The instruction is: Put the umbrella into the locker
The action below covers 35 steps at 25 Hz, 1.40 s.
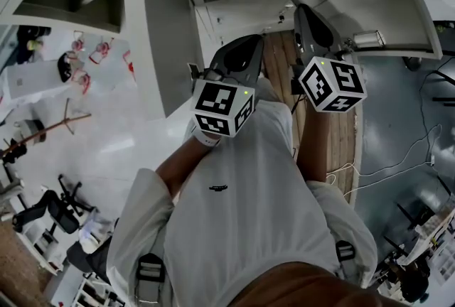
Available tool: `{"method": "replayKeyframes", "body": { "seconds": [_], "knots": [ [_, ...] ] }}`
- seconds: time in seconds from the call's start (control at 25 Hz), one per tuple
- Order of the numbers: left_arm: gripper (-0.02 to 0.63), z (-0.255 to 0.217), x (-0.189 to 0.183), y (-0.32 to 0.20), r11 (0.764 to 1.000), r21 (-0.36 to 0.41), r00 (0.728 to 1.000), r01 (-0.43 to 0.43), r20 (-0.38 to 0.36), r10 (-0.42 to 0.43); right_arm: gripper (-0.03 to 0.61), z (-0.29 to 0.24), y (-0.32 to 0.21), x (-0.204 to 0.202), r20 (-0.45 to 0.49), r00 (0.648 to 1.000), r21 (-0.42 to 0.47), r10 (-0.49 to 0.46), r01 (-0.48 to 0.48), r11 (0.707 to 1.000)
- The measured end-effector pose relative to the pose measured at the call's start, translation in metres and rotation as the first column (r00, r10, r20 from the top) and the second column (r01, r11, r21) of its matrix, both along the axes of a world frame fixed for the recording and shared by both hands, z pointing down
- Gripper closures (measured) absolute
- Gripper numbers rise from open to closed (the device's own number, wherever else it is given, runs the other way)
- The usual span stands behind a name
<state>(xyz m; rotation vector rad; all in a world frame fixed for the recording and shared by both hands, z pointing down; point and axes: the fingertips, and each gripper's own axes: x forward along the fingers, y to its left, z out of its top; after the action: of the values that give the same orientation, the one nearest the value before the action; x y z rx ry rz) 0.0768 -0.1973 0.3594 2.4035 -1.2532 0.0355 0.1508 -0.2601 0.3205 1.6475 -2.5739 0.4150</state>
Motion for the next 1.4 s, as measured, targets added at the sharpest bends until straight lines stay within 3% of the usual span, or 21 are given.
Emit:
{"method": "replayKeyframes", "body": {
  "seconds": [0.72,1.4],
  "knots": [
    [0.600,-0.008,0.004,0.006,0.999,0.038,1.000,-0.022,0.016,0.022,0.577,-0.013,0.049,0.017,0.015,0.999,0.103,0.032,-0.033,0.994],
    [0.600,-0.013,0.004,0.008,0.997,0.077,0.999,-0.023,0.045,0.020,0.577,0.002,0.050,0.020,0.025,0.999,0.067,0.024,-0.025,0.997]
  ]
}}
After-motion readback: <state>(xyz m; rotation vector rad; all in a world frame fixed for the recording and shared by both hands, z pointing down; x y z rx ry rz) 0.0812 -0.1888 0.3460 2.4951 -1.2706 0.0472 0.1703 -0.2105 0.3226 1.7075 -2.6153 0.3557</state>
